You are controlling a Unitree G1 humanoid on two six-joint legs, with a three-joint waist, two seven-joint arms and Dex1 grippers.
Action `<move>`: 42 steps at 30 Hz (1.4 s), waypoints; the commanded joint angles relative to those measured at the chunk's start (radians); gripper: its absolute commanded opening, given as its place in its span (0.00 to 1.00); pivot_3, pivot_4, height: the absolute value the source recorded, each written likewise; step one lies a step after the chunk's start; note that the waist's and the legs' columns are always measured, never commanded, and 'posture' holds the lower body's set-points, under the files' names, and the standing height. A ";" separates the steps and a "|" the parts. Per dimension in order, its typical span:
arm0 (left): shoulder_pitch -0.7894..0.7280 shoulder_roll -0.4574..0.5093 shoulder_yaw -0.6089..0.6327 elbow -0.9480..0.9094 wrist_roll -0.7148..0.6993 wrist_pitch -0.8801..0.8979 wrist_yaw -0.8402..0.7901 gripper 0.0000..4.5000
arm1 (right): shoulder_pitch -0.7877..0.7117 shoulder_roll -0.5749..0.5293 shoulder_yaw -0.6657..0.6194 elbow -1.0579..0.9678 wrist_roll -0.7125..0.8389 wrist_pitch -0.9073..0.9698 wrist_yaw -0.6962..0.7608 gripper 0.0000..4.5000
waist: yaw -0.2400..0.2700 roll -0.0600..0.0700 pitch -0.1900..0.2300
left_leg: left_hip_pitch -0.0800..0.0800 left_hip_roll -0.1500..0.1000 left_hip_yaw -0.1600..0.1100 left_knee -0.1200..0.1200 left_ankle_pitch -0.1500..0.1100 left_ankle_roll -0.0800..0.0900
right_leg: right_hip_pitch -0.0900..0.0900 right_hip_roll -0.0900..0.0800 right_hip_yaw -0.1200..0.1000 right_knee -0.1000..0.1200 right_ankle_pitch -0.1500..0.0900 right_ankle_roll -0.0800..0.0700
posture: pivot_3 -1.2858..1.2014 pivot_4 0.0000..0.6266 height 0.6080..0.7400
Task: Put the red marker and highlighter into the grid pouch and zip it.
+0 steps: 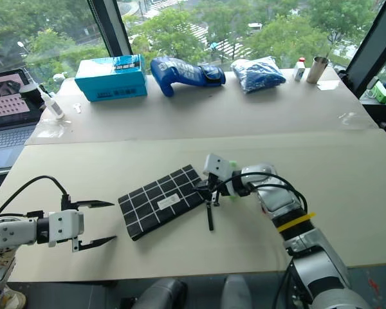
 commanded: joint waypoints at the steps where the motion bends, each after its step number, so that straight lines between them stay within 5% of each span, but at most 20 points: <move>1: -0.017 0.013 -0.024 -0.018 0.002 -0.002 0.008 1.00 | -0.031 0.008 -0.070 0.001 0.034 0.013 -0.018 0.01 | -0.002 0.000 0.000 | 0.000 0.000 0.000 0.000 0.000 0.000 | 0.000 0.000 0.000 0.000 0.000 0.000 | 0.52 0.24 0.99; 12: -0.094 0.001 -0.112 -0.012 0.037 -0.014 0.023 1.00 | 0.030 -0.037 0.079 0.009 -0.165 -0.088 -0.029 0.01 | -0.005 -0.002 -0.002 | 0.001 0.001 0.002 0.000 0.000 -0.001 | -0.003 0.000 -0.001 0.002 0.000 -0.001 | 0.52 0.24 0.99; 22: -0.191 -0.083 -0.217 0.053 0.137 -0.084 0.117 1.00 | 0.023 -0.025 0.073 0.020 -0.192 -0.107 -0.046 0.01 | 0.004 -0.001 -0.003 | 0.015 0.001 0.003 -0.001 -0.005 0.007 | 0.011 0.000 -0.001 0.000 0.001 -0.001 | 0.52 0.24 0.99; 25: -0.215 -0.100 -0.231 0.061 0.121 -0.097 0.112 0.84 | 0.032 -0.025 0.073 0.008 -0.190 -0.101 -0.042 0.00 | 0.004 -0.001 -0.003 | 0.015 0.001 0.003 -0.001 -0.004 0.006 | 0.011 0.000 -0.001 0.001 0.003 -0.001 | 0.52 0.24 0.99; 35: -0.244 -0.105 -0.240 0.078 0.085 -0.079 0.114 0.01 | 0.047 -0.014 0.036 0.006 -0.162 -0.093 -0.061 0.00 | 0.002 -0.002 -0.003 | 0.015 0.001 0.003 -0.001 -0.004 0.005 | 0.010 0.000 -0.001 0.000 0.003 -0.001 | 0.52 0.24 0.99; 37: -0.247 -0.105 -0.239 0.077 0.080 -0.066 0.113 0.01 | 0.035 0.010 0.005 0.033 -0.153 -0.105 -0.103 0.00 | 0.001 -0.002 -0.003 | 0.015 0.001 0.003 -0.001 -0.004 0.006 | 0.010 0.000 -0.001 0.000 0.003 -0.001 | 0.52 0.24 0.99; 42: -0.241 -0.105 -0.231 0.067 0.075 -0.037 0.124 0.00 | -0.036 0.063 -0.117 0.117 -0.099 -0.093 -0.201 0.32 | -0.001 -0.001 -0.003 | 0.014 0.002 0.003 -0.001 -0.004 0.005 | 0.008 0.001 -0.001 0.000 0.004 -0.002 | 0.52 0.24 0.99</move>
